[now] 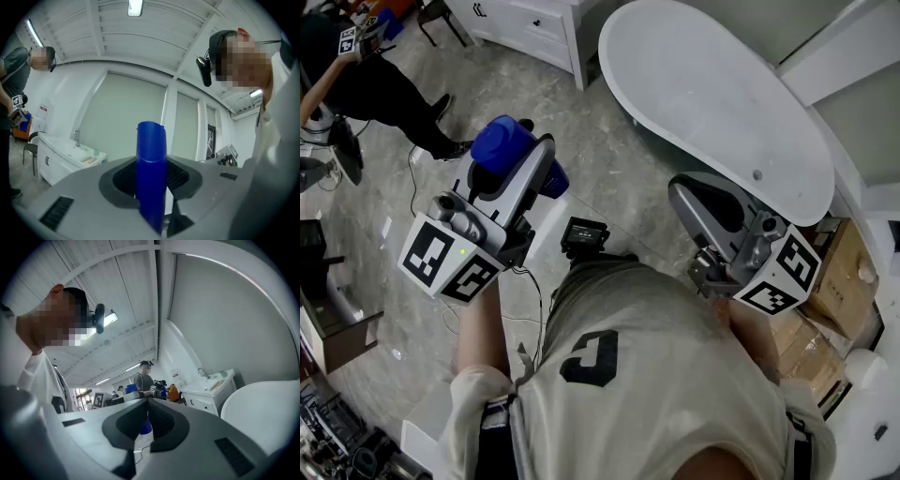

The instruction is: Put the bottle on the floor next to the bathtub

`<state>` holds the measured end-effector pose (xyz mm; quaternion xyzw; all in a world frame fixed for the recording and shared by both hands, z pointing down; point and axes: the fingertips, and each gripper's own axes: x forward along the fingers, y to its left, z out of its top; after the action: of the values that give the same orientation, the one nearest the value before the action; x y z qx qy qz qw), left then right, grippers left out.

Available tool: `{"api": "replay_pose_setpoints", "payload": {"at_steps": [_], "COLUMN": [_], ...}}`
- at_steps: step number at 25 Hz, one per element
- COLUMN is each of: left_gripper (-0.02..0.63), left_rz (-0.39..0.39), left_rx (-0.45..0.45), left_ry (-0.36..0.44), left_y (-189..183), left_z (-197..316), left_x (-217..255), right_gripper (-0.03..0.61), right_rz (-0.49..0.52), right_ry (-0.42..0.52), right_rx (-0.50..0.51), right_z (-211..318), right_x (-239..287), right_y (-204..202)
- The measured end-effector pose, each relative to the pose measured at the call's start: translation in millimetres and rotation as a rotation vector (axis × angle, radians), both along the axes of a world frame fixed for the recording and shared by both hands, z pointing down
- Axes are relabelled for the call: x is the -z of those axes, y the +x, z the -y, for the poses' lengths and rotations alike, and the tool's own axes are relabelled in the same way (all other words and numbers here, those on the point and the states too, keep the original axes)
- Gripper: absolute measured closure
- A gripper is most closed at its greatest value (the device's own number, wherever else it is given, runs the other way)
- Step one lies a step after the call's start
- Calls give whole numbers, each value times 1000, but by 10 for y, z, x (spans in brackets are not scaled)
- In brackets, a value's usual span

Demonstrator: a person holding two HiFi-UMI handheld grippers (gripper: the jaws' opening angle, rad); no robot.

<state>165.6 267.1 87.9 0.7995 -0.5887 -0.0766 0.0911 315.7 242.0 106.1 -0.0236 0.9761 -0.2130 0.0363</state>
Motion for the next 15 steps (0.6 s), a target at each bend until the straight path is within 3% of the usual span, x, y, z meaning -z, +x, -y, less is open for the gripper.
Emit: {"api": "replay_pose_setpoints", "payload": {"at_steps": [8, 15], "left_gripper": [431, 431], "left_rz": [16, 17], "left_rx": [23, -79], "left_ry": [-41, -64], "left_y": [-106, -204], "left_z": [82, 80], "left_x": [-242, -390], "right_gripper": [551, 551], "right_rz": [-27, 3], "right_ry": [3, -75], "right_rx": [-19, -109], "right_z": [93, -58], "right_x": [-122, -266], "right_y": [-181, -371]}}
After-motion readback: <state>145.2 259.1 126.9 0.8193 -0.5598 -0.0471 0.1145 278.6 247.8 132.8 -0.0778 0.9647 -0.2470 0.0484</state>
